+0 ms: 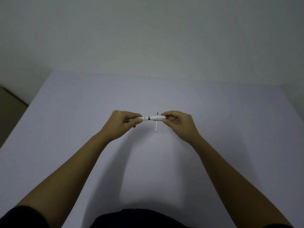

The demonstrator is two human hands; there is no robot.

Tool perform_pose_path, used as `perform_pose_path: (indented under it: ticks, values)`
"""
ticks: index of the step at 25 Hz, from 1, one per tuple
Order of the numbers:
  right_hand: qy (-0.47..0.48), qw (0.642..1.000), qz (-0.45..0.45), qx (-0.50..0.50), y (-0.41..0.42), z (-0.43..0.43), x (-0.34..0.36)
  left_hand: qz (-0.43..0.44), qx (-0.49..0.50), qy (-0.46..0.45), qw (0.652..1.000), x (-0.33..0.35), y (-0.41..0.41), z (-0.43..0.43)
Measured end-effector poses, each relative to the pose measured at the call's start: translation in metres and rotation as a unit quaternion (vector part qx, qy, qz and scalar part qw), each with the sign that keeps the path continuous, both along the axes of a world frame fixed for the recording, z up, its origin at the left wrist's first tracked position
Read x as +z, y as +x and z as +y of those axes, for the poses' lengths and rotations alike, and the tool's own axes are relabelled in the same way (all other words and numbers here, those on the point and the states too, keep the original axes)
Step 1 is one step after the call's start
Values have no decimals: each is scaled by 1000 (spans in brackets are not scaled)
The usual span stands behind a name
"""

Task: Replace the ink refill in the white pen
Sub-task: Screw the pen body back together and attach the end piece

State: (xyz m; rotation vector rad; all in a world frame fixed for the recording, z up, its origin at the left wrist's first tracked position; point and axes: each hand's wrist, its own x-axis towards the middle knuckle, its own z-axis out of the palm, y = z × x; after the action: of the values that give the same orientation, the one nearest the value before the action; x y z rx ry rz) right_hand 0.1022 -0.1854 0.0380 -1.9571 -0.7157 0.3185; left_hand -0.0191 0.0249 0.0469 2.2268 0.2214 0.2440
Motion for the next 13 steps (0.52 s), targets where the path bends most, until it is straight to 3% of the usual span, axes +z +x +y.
perform_pose_path:
  ticks: [8, 12, 13]
  values:
    - [-47, 998, -46, 12, 11, 15, 9, -9, 19, 34, 999, -6, 3, -9]
    - [-40, 999, -12, -1, 18, 28, -2, 92, -34, 236, 967, -18, 14, -15]
    - [-33, 999, 2, -8, 18, 32, -8, 110, -38, 246, 962, -22, 17, -18]
